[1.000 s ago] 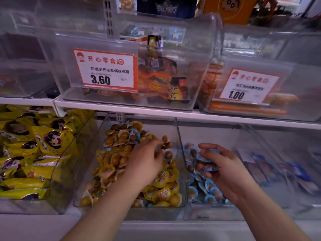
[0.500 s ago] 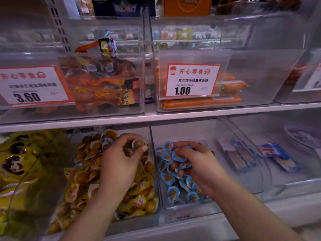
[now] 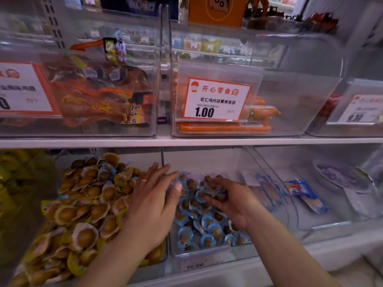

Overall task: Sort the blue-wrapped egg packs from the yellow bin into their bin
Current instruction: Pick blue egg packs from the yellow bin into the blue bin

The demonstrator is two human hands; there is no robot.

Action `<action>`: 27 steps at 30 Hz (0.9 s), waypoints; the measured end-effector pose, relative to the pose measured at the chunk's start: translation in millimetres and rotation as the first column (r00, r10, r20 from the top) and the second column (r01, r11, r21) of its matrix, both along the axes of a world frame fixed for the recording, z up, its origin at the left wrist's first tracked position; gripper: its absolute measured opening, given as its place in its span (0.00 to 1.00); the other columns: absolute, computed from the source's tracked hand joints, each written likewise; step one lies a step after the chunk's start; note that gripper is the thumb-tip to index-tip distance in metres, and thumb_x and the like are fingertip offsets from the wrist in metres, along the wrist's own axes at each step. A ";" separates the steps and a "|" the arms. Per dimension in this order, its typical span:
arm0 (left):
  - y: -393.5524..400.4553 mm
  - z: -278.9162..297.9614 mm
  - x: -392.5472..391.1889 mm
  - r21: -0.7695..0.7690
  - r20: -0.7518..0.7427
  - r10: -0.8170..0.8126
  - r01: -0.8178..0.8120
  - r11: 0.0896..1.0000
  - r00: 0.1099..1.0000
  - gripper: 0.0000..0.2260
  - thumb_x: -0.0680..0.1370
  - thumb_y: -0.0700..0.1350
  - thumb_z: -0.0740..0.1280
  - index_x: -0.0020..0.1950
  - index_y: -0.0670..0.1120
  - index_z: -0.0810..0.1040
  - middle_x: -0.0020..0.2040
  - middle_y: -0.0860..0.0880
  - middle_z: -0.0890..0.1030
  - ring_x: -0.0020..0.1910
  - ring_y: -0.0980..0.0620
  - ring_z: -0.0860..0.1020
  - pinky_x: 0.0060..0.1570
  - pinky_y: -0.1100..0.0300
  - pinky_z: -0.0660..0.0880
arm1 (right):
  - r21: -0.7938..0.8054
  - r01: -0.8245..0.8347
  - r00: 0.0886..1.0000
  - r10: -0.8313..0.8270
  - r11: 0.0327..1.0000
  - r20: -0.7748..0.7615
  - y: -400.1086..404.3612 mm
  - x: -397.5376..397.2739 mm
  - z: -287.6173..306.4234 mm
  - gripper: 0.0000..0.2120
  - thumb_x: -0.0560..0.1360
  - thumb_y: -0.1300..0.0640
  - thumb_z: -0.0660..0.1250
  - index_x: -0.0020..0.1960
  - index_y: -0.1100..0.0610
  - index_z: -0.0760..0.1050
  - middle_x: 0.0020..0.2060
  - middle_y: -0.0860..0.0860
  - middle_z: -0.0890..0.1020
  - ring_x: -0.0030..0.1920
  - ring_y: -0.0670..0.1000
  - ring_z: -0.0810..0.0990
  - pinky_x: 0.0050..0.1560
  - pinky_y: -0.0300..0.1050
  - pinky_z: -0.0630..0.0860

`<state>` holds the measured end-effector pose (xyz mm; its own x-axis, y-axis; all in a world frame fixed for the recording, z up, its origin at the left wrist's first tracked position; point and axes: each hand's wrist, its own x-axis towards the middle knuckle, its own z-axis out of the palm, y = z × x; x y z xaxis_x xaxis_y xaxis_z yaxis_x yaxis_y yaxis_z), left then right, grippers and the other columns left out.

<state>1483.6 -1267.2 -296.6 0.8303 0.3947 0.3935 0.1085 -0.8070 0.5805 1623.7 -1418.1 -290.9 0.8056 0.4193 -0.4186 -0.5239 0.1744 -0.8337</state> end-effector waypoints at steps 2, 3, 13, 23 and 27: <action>3.3 -1.8 -6.9 0.034 -0.004 -0.034 0.034 0.999 0.999 0.23 0.82 0.61 0.49 0.70 0.57 0.74 0.69 0.60 0.71 0.74 0.58 0.62 0.74 0.52 0.60 | 0.120 0.075 0.997 -0.071 0.990 -0.039 2.7 18.8 5.0 0.09 0.81 0.59 0.62 0.44 0.61 0.76 0.40 0.59 0.78 0.39 0.56 0.78 0.47 0.52 0.77; 4.9 -1.8 -10.4 0.049 -0.005 -0.049 0.049 0.998 0.999 0.22 0.82 0.61 0.49 0.69 0.56 0.75 0.67 0.61 0.72 0.72 0.60 0.64 0.73 0.52 0.62 | 0.123 0.107 0.994 -0.106 0.987 -0.017 3.4 26.1 8.4 0.08 0.81 0.57 0.61 0.47 0.60 0.76 0.41 0.57 0.78 0.39 0.54 0.76 0.46 0.51 0.74; 43.1 1.5 -48.4 0.103 0.010 0.018 -0.019 0.995 1.000 0.18 0.81 0.57 0.53 0.65 0.58 0.76 0.65 0.62 0.75 0.66 0.57 0.72 0.67 0.52 0.70 | -0.275 0.274 0.876 -0.121 0.922 0.467 15.6 7.3 7.0 0.10 0.78 0.60 0.63 0.52 0.58 0.83 0.45 0.55 0.86 0.52 0.55 0.84 0.57 0.51 0.78; 106.7 3.0 -144.0 0.309 -0.054 0.309 -0.278 0.909 0.950 0.13 0.73 0.43 0.63 0.53 0.54 0.83 0.55 0.55 0.83 0.64 0.49 0.77 0.71 0.36 0.62 | -0.481 -0.082 -0.006 0.483 0.873 0.876 76.4 -130.1 27.8 0.12 0.78 0.59 0.62 0.53 0.51 0.83 0.46 0.43 0.84 0.48 0.39 0.80 0.50 0.30 0.74; 112.1 -7.4 -160.2 0.405 -0.148 0.296 -0.215 0.888 0.944 0.12 0.76 0.54 0.62 0.51 0.54 0.85 0.55 0.56 0.83 0.70 0.47 0.73 0.72 0.35 0.58 | -0.801 -0.273 -0.107 0.810 0.533 0.576 106.4 -147.8 6.0 0.15 0.81 0.58 0.61 0.62 0.49 0.81 0.56 0.43 0.83 0.55 0.41 0.79 0.57 0.35 0.74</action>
<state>1323.4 -1155.1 -304.0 0.7977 0.4585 0.3918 0.4221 -0.8884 0.1804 1476.0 -1311.7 -284.9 0.1993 0.9781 0.0595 0.8053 -0.1289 -0.5787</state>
